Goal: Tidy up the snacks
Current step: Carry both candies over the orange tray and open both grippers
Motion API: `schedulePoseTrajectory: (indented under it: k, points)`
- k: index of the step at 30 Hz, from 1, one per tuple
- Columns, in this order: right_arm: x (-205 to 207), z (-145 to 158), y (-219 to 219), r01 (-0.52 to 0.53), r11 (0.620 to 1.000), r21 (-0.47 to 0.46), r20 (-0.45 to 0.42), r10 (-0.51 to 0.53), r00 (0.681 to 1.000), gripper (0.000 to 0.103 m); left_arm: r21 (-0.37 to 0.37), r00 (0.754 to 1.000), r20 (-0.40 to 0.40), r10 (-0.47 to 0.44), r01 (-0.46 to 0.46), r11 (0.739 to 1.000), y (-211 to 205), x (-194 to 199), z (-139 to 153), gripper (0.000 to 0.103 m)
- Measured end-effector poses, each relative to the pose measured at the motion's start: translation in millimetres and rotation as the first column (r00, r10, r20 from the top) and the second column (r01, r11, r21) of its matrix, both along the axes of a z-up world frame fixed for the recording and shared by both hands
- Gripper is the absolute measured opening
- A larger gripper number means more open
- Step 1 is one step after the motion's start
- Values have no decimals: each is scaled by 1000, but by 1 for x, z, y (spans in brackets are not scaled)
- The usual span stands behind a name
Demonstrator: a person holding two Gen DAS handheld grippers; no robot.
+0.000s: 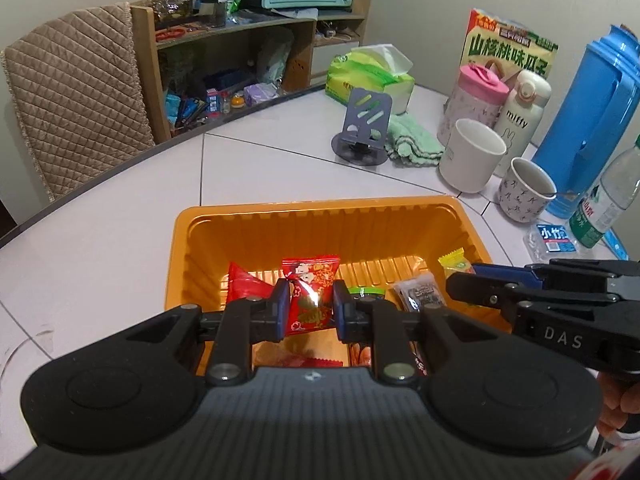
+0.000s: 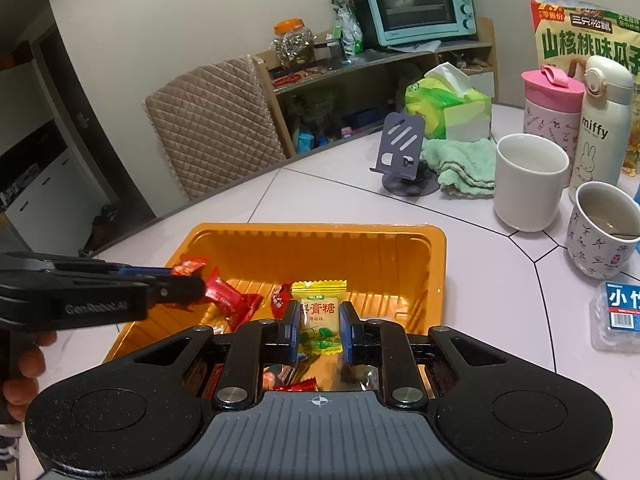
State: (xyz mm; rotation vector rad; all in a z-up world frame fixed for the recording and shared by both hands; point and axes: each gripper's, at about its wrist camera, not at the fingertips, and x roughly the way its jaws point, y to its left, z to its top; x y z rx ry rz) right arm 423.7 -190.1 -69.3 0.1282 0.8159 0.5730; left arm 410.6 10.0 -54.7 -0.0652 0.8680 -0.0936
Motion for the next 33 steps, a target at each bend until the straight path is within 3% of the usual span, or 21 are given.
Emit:
schedulePoseTrajectory:
  k: [16, 18, 21, 33]
  points:
    - [18, -9, 7, 19, 1000, 14, -27, -18, 999, 21, 17, 999, -33, -6, 7, 1000, -1, 28, -22, 20]
    - [18, -9, 7, 22, 1000, 20, -32, -21, 999, 21, 13, 999, -34, -7, 7, 1000, 0, 30, -23, 23]
    - [20, -9, 7, 25, 999, 25, -37, -24, 999, 21, 8, 1000, -25, 0, 0, 1000, 3, 30, -21, 35]
    - [30, -14, 13, 52, 998, 31, -72, -50, 996, 21, -4, 999, -25, 39, -39, 999, 27, 24, -15, 37]
